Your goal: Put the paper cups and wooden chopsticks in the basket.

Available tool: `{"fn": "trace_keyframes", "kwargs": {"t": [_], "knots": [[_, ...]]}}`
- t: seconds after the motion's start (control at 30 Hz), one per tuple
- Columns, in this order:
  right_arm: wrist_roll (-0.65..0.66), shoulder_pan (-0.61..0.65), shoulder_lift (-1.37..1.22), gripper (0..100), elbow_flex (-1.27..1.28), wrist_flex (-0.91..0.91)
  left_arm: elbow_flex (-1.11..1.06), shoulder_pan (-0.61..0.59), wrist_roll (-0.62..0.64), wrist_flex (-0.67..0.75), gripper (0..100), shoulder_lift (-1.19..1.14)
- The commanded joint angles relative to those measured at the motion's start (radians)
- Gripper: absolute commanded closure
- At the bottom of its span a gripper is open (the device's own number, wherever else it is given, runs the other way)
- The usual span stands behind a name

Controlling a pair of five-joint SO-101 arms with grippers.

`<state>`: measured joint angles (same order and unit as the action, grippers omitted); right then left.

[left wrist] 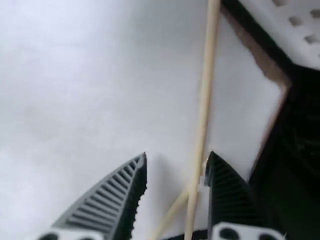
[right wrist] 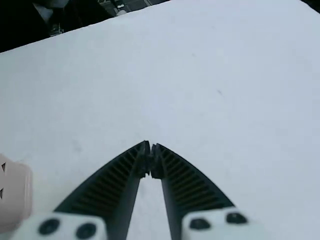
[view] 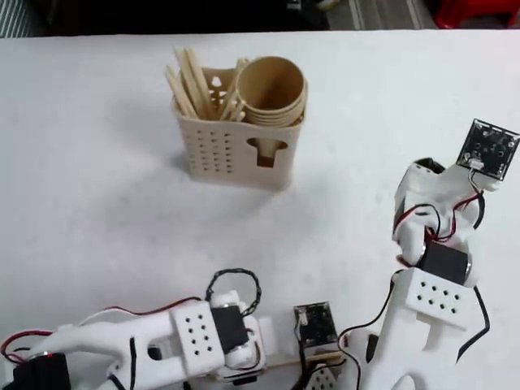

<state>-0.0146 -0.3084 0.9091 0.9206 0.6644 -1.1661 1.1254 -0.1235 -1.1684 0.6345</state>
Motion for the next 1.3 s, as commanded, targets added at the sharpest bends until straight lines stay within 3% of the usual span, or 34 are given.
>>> {"fn": "trace_keyframes", "kwargs": {"t": [0.0, 0.17, 0.77, 1.03, 1.17, 1.27], "knots": [[-0.009, -0.007, 0.024, 97.7, -0.046, 0.002, 0.000, -0.048, 0.009, 0.014, 80, 0.015], [-0.009, -0.007, 0.024, 97.7, -0.046, 0.002, -0.002, -0.099, 0.009, 0.018, 80, 0.015], [-0.009, -0.005, 0.024, 97.7, -0.044, 0.002, 0.028, -0.111, 0.006, -0.023, 80, 0.025], [-0.009, -0.005, 0.024, 97.7, -0.046, 0.001, 0.229, -0.323, -0.017, -0.175, 80, 0.025], [-0.009, -0.005, 0.024, 97.7, -0.044, 0.002, 0.419, -0.420, -0.112, -0.307, 80, 0.025], [-0.006, 0.002, 0.024, 97.7, -0.044, 0.002, 0.600, -0.526, -0.114, -0.396, 80, 0.025]]}}
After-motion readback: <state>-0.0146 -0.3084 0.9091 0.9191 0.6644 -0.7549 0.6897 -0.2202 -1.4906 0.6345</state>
